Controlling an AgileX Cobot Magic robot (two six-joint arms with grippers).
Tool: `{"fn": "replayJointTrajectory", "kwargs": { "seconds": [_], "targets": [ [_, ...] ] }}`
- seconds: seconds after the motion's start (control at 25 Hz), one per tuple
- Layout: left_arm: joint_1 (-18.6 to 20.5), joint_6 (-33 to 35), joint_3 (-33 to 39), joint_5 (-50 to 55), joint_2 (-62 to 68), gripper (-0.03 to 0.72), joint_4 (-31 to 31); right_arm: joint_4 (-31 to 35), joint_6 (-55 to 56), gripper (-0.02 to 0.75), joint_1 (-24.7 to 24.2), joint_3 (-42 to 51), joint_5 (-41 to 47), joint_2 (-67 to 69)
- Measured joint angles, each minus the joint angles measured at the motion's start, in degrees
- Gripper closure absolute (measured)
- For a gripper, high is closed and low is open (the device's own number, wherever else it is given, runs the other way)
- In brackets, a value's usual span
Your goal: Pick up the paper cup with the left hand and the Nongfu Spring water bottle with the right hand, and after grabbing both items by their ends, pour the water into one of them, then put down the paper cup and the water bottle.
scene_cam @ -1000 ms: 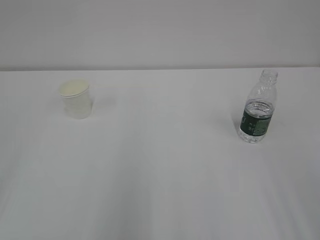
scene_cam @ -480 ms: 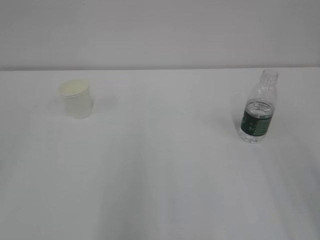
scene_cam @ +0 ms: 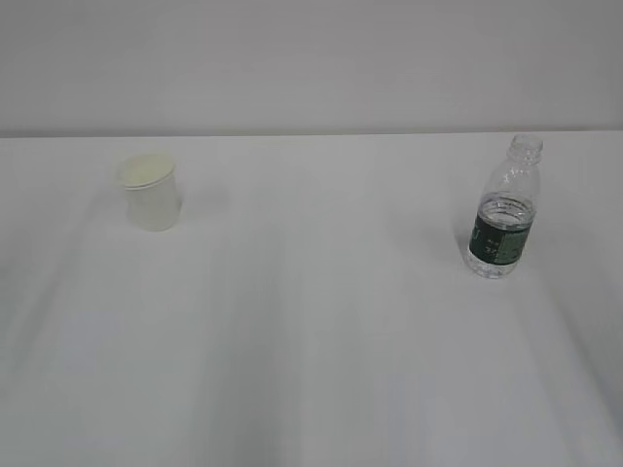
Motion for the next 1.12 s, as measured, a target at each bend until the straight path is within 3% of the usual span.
{"fn": "replayJointTrajectory", "kwargs": {
  "seconds": [0.2, 0.36, 0.64, 0.92, 1.12],
  "targets": [
    [-5.6, 0.0, 0.0, -7.2, 7.3, 0.215, -0.1, -1.6, -0.6, 0.218, 0.1, 0.0, -0.9, 2.7],
    [-8.2, 0.0, 0.0, -8.6, 11.8, 0.22, -0.1, -2.4, -0.7, 0.218, 3.1, 0.0, -3.4, 5.6],
    [-8.5, 0.0, 0.0, -14.2, 16.8, 0.221, -0.4, -2.5, -0.3, 0.236, 11.9, 0.0, -10.7, 16.4],
    [-8.5, 0.0, 1.0, -20.7, 21.7, 0.222, -0.5, -2.2, 4.0, 0.237, 12.6, 0.1, -18.7, 24.3],
    [-8.5, 0.0, 5.3, -31.2, 25.3, 0.226, -0.6, -6.7, 4.2, 0.237, 12.6, 2.0, -23.0, 25.7]
  ]
}}
